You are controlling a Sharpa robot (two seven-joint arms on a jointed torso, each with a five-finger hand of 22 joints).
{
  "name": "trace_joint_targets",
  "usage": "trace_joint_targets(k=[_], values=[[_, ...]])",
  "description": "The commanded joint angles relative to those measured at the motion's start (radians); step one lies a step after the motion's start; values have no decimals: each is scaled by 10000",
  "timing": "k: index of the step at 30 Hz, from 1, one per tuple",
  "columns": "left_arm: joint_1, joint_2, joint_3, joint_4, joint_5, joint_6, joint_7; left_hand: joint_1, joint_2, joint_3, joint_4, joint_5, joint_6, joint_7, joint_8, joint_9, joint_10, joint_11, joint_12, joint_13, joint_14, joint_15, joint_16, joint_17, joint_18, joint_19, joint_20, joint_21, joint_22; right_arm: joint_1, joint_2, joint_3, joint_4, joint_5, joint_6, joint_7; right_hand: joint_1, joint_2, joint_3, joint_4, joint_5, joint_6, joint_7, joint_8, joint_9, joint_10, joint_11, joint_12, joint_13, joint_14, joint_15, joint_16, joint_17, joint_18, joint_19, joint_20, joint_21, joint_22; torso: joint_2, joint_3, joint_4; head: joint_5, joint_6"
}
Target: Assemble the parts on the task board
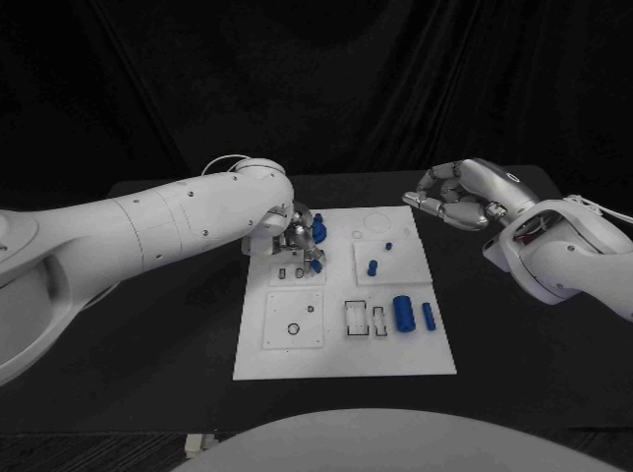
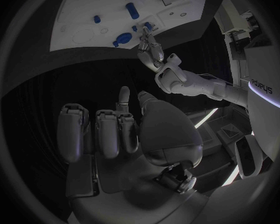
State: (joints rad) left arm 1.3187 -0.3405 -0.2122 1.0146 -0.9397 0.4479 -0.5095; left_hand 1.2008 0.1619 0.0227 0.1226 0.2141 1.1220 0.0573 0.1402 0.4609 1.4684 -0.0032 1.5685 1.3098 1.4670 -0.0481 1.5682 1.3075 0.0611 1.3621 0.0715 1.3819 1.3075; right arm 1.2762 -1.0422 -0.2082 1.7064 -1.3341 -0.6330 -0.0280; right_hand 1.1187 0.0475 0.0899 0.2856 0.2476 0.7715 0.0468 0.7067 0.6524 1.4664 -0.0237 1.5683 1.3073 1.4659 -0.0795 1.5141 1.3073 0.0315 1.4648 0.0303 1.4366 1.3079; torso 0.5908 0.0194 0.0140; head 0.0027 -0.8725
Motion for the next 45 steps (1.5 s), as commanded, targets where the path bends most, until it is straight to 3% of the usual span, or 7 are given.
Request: trace_joint_targets(k=[1,25,35,38,45], values=[[-27,-1,7,19,20,54,196,107,-31,80,-8,50,69,18,-69,-1,904,-7,-57,2500,1038,24,26,2633,84,-59,-30,-64,804,-22,6,7,-7,-18,57,-164,106,9,79,6,65,62,-41,-22,3,1044,-47,25,2635,755,-87,-44,1122,50,381,-54,-60,2147,0,-2,5,-3,-2],[-97,46,7,-50,20,-17,400,152,-128,209,-121,6,109,12,-91,10,864,-19,-86,2461,1038,6,26,2633,83,-43,-46,-75,820,-22,28,7,-24,-18,103,-189,288,-76,112,-15,74,72,-51,-21,9,1044,-56,25,2635,741,-95,-78,1061,57,365,-61,-96,2135,-4,-1,-4,35,-2],[-111,66,7,-51,20,-164,567,256,-219,441,-290,99,75,8,-165,10,846,-27,-100,2443,1038,-5,26,2633,84,-33,-61,-103,830,-22,37,7,-41,-18,139,-207,718,-209,211,-84,96,77,-74,-13,24,1044,-77,25,2635,741,-116,-99,1029,65,351,-79,-137,2125,-5,-3,1,63,-2],[-114,70,7,-47,20,-183,605,361,-389,556,-450,-179,102,3,-186,31,849,-35,-99,2444,1038,-14,26,2633,81,-10,-70,-114,850,-22,34,7,-42,-18,151,-216,833,-246,236,-105,106,77,-78,-12,28,1044,-81,25,2635,743,-120,-100,1030,66,348,-84,-147,2122,-6,-3,-1,86,-2],[-120,81,7,-39,20,-179,648,383,-497,579,-509,-324,121,-2,-192,44,838,-41,-108,2433,1038,-19,26,2633,82,-6,-75,-127,853,-22,25,7,-39,-18,170,-227,977,-304,260,-140,117,79,-83,-10,33,1044,-87,25,2635,742,-125,-105,1020,67,347,-89,-155,2121,-5,-3,-5,92,-2]])
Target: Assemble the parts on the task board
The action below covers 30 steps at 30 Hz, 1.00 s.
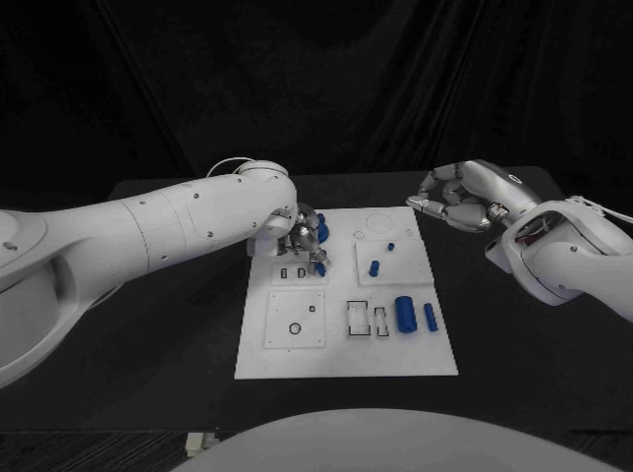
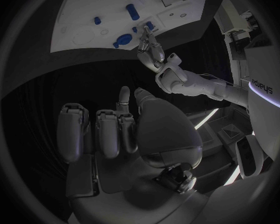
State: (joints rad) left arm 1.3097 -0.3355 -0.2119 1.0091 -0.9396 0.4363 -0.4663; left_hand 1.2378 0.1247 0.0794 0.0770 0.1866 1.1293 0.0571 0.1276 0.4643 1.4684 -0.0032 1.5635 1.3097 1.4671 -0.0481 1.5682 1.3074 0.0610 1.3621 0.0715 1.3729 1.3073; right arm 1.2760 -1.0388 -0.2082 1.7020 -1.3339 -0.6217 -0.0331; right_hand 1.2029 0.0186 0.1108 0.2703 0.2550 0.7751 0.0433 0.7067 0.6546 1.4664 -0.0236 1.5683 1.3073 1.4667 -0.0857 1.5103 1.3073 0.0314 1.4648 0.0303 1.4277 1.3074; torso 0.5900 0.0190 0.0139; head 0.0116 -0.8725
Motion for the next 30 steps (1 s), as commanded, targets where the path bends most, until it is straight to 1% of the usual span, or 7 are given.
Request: trace_joint_targets(k=[1,14,22,30], values=[[-30,33,4,16,19,-63,220,18,-133,15,-60,-53,50,-2,-67,12,842,-42,-55,2437,1037,-20,26,2634,82,-5,-75,-38,856,-21,-9,7,5,-20,57,-175,138,-17,52,13,43,43,-47,-10,11,1044,-88,25,2635,734,-63,-66,1021,68,347,-89,-66,2126,2,0,-4,9,-2],[-33,34,4,18,19,-146,303,25,-202,66,-99,-20,-9,25,-120,8,761,-32,-113,2360,1037,-19,26,2634,98,-51,-79,-103,820,-22,-6,7,3,-20,56,-170,244,-81,58,-17,36,52,-51,-5,15,1044,-91,25,2635,735,-66,-69,1015,69,343,-93,-77,2123,6,0,0,52,-2],[-33,12,4,26,19,-237,308,-70,-261,104,-62,-194,-155,88,-223,-7,610,27,-218,2225,1037,30,26,2634,117,-142,-49,-210,768,-22,-3,7,4,-21,63,-176,308,-104,68,-36,35,57,-55,-3,17,1044,-95,25,2635,734,-68,-72,1010,70,343,-95,-80,2123,3,-2,-2,66,-2],[-33,1,4,37,19,-265,291,-64,-268,115,-71,-214,-167,93,-229,-5,580,34,-239,2198,1037,37,26,2634,121,-157,-43,-227,760,-24,4,7,1,-21,75,-184,308,-104,68,-36,35,57,-55,-3,17,1044,-95,25,2635,734,-68,-72,1010,70,343,-95,-80,2123,-3,-1,2,102,-2]])
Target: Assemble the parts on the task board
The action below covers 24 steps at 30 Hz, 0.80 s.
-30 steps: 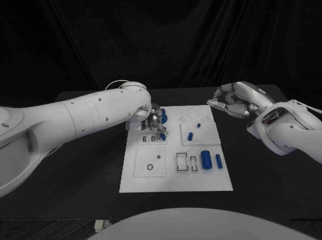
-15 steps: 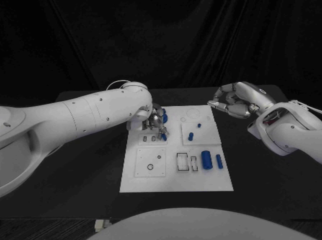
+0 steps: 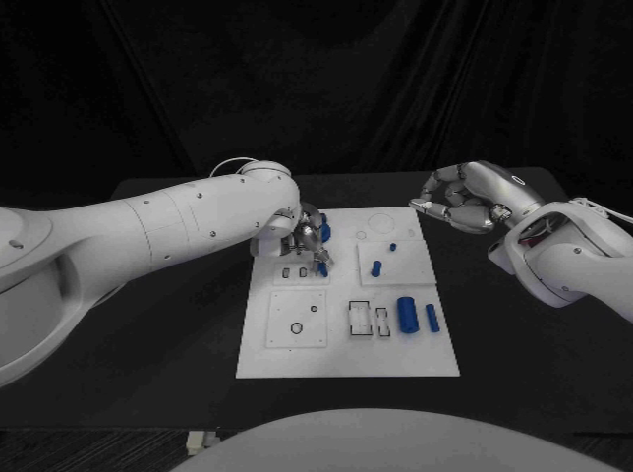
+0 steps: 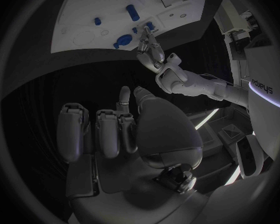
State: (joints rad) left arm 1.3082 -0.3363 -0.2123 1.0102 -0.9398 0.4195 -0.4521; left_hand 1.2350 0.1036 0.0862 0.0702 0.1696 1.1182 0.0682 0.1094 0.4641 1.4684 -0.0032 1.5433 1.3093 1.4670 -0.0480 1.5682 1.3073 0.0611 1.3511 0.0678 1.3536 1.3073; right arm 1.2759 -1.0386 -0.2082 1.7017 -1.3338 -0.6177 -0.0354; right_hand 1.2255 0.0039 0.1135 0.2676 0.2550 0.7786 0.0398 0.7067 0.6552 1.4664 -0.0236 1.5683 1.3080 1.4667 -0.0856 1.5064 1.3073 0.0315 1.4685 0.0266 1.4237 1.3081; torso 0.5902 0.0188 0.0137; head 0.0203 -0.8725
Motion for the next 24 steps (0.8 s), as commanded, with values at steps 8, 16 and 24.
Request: trace_joint_targets(k=[8,16,24], values=[[-18,10,8,24,22,-101,110,-107,-46,59,46,-83,-80,12,-57,3,553,60,-55,2180,1038,59,26,2635,119,-57,12,-49,766,-24,1,7,3,-22,58,-177,82,43,41,-9,35,22,-20,-3,11,1044,-95,25,2628,734,-68,-33,1010,69,306,-58,-41,2116,4,1,4,15,-2],[-18,4,8,22,22,-63,61,-268,-35,48,163,-126,-76,30,-53,22,532,85,-67,2165,1038,87,26,2635,125,-82,39,-83,765,-26,2,7,-3,-22,84,-192,117,37,49,-12,34,26,-20,-3,11,1044,-96,25,2628,733,-70,-37,1001,69,307,-60,-41,2116,-3,-1,-3,23,-2],[-18,5,8,27,22,-13,1,-312,-34,43,195,-143,-62,29,-44,31,511,89,-81,2146,1038,91,26,2635,126,-85,45,-89,768,-28,7,7,-6,-22,100,-201,124,35,50,-12,34,27,-20,-3,11,1044,-96,25,2628,733,-71,-38,998,69,307,-60,-41,2117,-4,1,-1,40,-2]])
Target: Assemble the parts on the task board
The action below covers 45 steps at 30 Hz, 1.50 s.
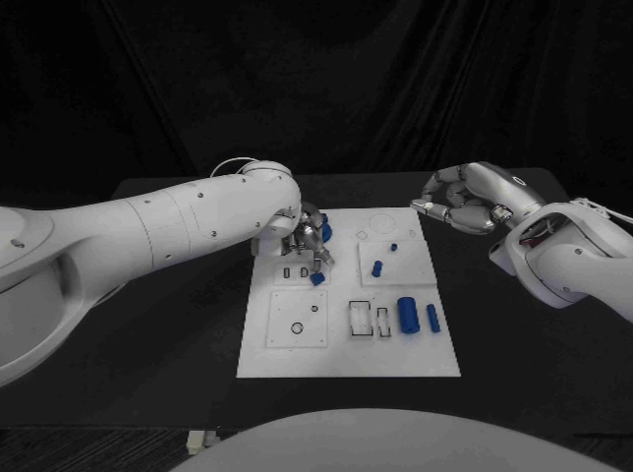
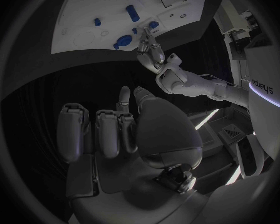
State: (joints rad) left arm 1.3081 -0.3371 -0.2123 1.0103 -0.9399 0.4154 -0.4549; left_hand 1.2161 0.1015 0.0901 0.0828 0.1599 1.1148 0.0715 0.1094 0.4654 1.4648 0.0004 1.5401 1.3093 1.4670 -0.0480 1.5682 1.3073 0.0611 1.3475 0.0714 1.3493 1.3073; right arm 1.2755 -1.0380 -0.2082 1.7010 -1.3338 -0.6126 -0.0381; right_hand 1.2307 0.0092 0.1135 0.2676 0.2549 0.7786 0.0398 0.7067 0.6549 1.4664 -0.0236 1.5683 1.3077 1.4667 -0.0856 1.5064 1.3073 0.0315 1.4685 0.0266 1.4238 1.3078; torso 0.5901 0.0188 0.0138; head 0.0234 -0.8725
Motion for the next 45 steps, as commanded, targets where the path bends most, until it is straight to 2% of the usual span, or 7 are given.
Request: trace_joint_targets(k=[1,22,25,29,34,36,45], values=[[-17,13,8,27,22,33,19,-124,-13,4,69,-45,-28,-5,-44,17,547,53,-49,2147,1038,91,26,2635,126,-49,9,-46,768,-24,2,7,1,-22,51,-174,72,-17,50,-12,34,27,-20,-3,13,1044,-96,25,2631,732,-71,-38,999,69,307,-60,-41,2119,-3,1,-2,9,-2],[-9,-605,9,844,23,-1126,468,-779,-151,-283,615,-820,-170,67,23,169,616,122,5,2208,1038,143,26,2635,105,53,74,-11,906,-29,-12,7,1,-22,85,-151,118,-52,46,30,27,-57,11,-91,-31,1044,-79,25,2631,733,-65,-39,998,66,313,-61,-37,2122,-2,-1,-2,55,-2],[36,-1244,9,1671,24,-1943,822,-746,-176,-377,716,-723,-849,92,790,928,730,134,79,2298,1038,148,26,2635,71,223,77,93,1058,-29,3,7,25,-111,136,-140,310,-133,66,49,9,-167,114,-460,-320,1044,9,25,2631,737,-3,-38,1002,63,320,-22,-40,2125,-2,1,-2,113,-2],[178,-2117,9,2632,24,-2986,1437,-656,-202,-425,820,-456,-1315,24,1687,1669,1024,84,282,2579,1038,77,26,2635,1,500,24,319,1282,-27,45,8,134,-521,221,-118,922,-452,114,-213,-19,-477,524,-2023,-1539,1044,427,25,2631,753,290,3,1071,37,362,216,27,2152,-2,-2,0,237,-2],[437,-3306,8,3588,389,-3960,2575,-463,-286,-538,1004,-144,-2273,-24,3290,3105,1060,-21,307,2615,1038,2,26,2635,-157,998,-55,810,1698,-10,286,9,279,-1557,379,-205,1358,-844,13,-586,-50,-655,704,-3391,-2642,1044,359,25,2631,774,322,71,1193,5,445,307,202,2210,-29,-6,0,422,-2],[492,-3743,7,3850,860,-4084,2913,-369,-358,-680,1128,427,-2607,-48,3780,3530,1060,-18,307,2615,1038,-8,26,2635,-215,1167,-73,995,1846,-2,499,10,275,-2010,521,-280,1460,-907,-8,-687,36,-623,656,-3620,-2857,1044,308,25,2631,783,278,95,1242,-10,475,268,268,2232,-39,-1,-4,502,-2],[528,-5052,0,4623,2022,-4046,3881,6,-348,-893,1362,737,-3439,67,4236,3893,1060,63,307,2615,1038,61,26,2635,-239,1229,-26,1052,1936,-9,1943,10,-227,-3256,2049,-777,1636,-1096,25,-968,1499,-603,622,-4130,-3319,1044,263,25,2631,786,236,118,1275,-21,491,218,312,2244,-14,-16,9,736,-2]])
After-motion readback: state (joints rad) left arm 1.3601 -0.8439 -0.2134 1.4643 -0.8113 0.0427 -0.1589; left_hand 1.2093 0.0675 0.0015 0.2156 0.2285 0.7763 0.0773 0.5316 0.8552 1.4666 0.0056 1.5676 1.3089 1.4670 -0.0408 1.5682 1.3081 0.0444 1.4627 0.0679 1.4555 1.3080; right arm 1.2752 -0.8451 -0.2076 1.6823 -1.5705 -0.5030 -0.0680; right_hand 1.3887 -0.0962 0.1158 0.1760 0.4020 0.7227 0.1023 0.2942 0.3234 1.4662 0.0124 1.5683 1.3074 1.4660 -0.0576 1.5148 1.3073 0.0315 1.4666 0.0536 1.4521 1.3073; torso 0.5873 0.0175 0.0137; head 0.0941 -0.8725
